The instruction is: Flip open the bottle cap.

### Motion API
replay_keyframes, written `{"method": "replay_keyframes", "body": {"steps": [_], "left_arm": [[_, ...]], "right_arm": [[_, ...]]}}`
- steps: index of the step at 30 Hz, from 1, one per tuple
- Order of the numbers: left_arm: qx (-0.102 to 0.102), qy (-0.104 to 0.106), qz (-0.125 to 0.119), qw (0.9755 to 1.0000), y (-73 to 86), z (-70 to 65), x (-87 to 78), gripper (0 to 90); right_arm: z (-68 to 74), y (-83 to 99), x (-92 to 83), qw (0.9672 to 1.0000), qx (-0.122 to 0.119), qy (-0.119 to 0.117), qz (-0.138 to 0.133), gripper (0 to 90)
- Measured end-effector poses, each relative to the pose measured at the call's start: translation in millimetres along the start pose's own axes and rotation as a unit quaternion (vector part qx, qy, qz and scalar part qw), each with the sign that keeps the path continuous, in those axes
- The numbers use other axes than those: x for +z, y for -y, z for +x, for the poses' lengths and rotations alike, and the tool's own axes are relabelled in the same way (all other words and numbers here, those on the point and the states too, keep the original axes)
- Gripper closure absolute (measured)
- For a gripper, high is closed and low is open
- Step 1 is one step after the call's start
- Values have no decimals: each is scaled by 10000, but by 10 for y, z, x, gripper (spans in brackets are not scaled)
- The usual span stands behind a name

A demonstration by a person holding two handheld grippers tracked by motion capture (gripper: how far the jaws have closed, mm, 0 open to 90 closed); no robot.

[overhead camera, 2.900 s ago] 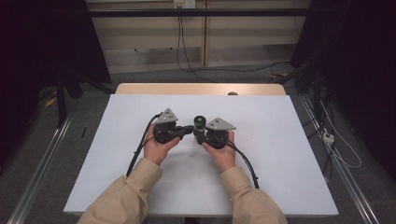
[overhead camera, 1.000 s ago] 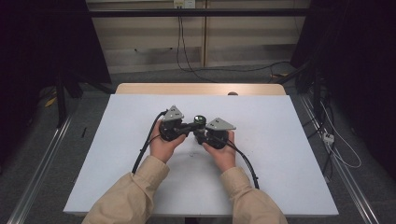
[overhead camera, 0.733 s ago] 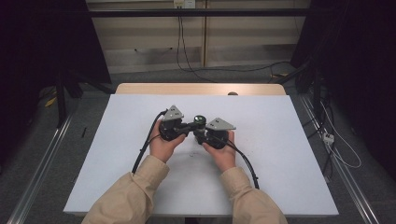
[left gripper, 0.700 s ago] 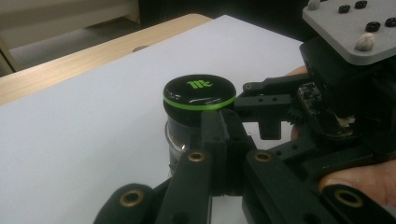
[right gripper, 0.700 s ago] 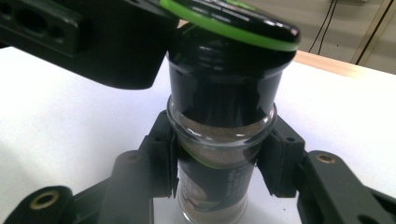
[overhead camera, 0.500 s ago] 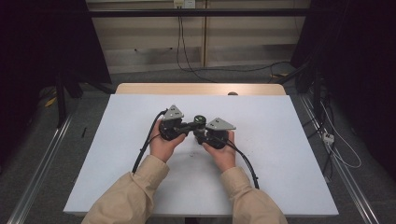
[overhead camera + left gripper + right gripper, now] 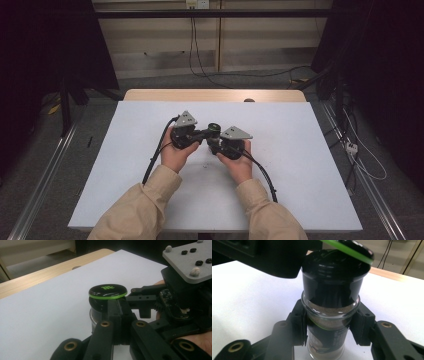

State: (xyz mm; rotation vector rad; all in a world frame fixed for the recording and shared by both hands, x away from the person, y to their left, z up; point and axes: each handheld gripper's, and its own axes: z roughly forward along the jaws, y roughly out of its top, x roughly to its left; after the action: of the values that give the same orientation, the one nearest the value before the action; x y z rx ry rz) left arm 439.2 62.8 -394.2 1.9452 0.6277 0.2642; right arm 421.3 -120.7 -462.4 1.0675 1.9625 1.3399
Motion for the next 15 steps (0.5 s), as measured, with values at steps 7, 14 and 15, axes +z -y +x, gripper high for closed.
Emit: {"method": "replay_keyframes", "body": {"steps": [7,14,15], "left_arm": [[-20,4,-17,10000,-16,7,2,900],[-12,-4,-22,10000,-35,10,1,900],[-21,-5,-21,10000,-37,8,1,900]], "right_arm": [[-1,0,0,10000,5,0,0,534],[0,0,0,10000,5,2,1,534],[-1,0,0,10000,9,0,2,534]]}}
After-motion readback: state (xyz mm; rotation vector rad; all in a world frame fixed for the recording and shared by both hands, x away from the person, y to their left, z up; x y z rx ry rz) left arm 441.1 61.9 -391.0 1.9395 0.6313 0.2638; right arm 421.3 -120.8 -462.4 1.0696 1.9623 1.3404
